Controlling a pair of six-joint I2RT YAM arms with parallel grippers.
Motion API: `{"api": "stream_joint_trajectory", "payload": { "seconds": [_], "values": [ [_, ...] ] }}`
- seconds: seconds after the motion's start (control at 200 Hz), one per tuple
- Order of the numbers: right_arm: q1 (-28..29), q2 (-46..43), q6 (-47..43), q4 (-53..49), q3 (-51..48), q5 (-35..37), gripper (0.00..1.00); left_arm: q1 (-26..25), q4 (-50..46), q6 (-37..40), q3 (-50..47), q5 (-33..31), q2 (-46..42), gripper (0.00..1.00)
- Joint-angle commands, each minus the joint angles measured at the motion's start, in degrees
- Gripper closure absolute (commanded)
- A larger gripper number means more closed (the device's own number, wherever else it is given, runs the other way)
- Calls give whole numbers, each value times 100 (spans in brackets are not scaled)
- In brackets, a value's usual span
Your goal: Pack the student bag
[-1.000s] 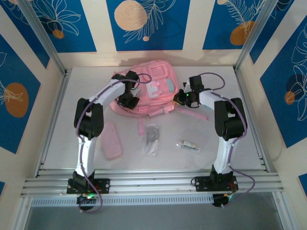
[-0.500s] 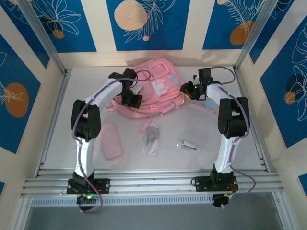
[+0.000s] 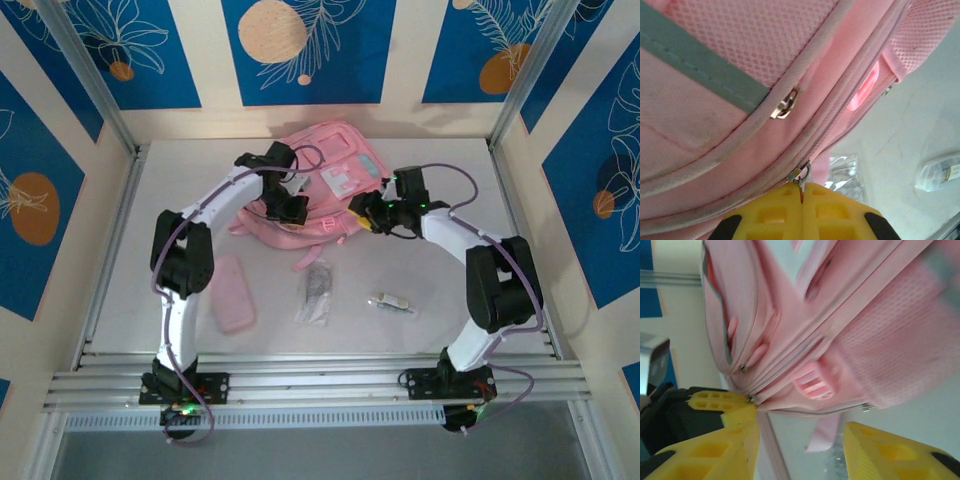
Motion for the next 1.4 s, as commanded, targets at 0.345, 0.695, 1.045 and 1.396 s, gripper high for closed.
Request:
{"api": "stream_joint_trajectory", "payload": {
  "seconds": [0.345,0.695,1.045,1.396],
  "values": [
    [672,1282,1525,1781,270,481,48,-297,428,-158,-351,385,-584,100],
    [620,1280,716,1260,214,1776,100,-64,-27,387,-603,-1047,-573,100],
    [295,1472,643,1242,39,1669,100,511,-493,941,-397,-2777,-564,100],
    [249,1377,621,1402,239,868,62,522,-483,945,-578,-1582,-606,100]
  ]
}}
